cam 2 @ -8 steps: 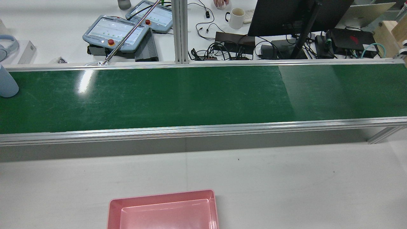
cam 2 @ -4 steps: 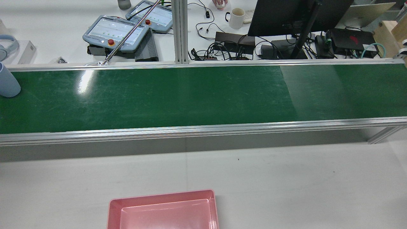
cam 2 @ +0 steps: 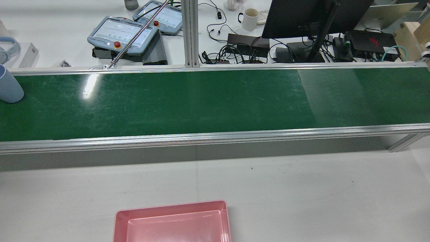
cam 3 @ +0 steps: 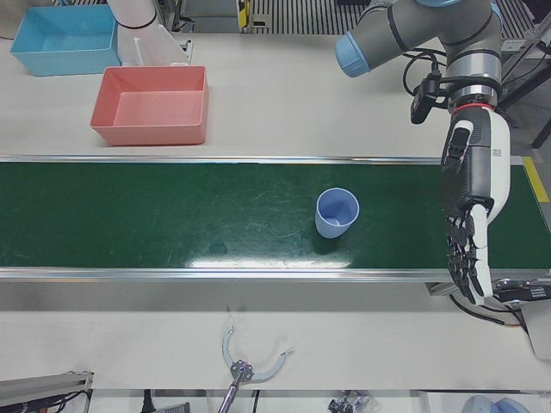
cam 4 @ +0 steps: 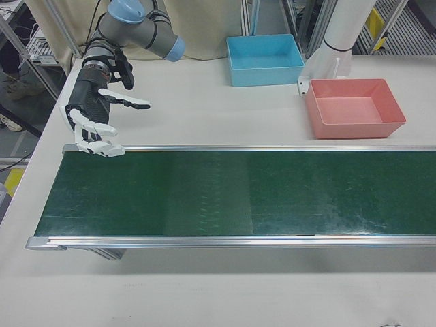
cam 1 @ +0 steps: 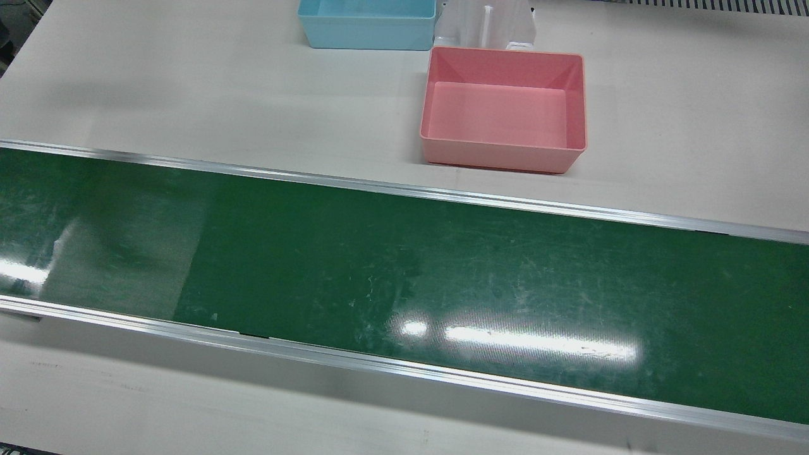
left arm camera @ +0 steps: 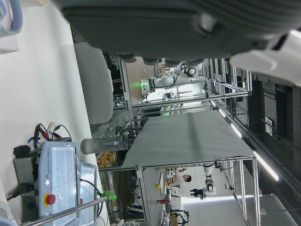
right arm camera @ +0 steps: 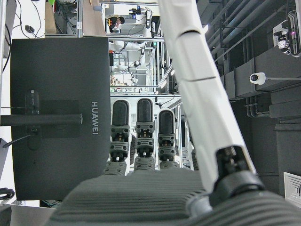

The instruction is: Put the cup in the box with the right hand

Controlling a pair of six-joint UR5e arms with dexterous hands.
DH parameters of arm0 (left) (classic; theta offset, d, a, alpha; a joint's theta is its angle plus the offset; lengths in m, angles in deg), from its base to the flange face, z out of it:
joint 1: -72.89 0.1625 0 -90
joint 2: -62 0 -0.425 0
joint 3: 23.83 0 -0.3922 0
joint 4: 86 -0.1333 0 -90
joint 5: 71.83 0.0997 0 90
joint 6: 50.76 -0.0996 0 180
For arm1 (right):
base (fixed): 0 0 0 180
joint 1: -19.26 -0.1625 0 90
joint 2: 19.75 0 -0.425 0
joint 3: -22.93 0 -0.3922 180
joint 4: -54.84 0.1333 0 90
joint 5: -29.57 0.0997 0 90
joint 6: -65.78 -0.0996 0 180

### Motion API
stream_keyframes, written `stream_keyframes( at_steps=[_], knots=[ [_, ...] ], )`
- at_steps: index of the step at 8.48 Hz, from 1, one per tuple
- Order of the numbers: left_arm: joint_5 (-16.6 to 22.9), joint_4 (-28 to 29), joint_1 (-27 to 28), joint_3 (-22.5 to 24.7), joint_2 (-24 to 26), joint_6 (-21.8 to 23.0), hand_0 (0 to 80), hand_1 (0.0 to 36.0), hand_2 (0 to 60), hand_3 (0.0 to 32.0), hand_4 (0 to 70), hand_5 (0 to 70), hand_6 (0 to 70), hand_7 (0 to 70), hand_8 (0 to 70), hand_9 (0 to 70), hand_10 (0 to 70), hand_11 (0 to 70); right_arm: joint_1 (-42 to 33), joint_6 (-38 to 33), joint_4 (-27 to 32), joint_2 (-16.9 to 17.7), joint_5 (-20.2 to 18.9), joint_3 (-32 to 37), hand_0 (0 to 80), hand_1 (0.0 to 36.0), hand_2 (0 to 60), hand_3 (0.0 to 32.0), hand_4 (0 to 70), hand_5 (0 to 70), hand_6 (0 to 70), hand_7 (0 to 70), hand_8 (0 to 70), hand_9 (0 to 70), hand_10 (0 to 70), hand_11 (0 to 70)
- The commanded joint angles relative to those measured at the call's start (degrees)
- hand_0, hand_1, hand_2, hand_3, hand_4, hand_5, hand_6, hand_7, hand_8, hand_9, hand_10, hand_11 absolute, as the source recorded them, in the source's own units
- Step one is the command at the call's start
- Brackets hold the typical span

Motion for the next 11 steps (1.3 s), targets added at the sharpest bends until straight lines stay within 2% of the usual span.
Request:
stream_keyframes(
  at_steps=[1,6,9,11],
  knots=[
    [0.0,0.1,0.0,0.0,0.0,0.0,0.0,0.0,0.0,0.0,0.0,0.0,0.0,0.0,0.0,0.0,0.0,0.0,0.0,0.0,0.0,0.0,0.0,0.0,80.0,34.0,0.0,0.0,17.5,16.3,14.8,48.9,29.1,36.5,24.0,37.9],
    [0.0,0.0,0.0,0.0,0.0,0.0,0.0,0.0,0.0,0.0,0.0,0.0,0.0,0.0,0.0,0.0,0.0,0.0,0.0,0.0,0.0,0.0,0.0,0.0,80.0,34.0,0.0,0.0,19.6,16.3,15.5,51.5,29.7,37.7,24.8,39.0],
    [0.0,0.0,0.0,0.1,0.0,0.0,0.0,0.0,0.0,0.0,0.0,0.0,0.0,0.0,0.0,0.0,0.0,0.0,0.0,0.1,-0.1,0.0,0.0,0.0,80.0,34.2,0.0,0.0,18.1,16.4,15.2,50.3,29.4,37.1,24.4,38.6],
    [0.0,0.1,0.0,0.0,0.0,0.0,0.0,0.0,0.0,0.0,0.0,0.0,0.0,0.0,0.0,0.0,0.0,0.0,0.0,0.1,0.0,-0.1,0.1,0.0,80.0,34.1,0.0,0.0,18.4,15.9,14.8,49.3,27.9,34.1,22.4,35.6]
  ],
)
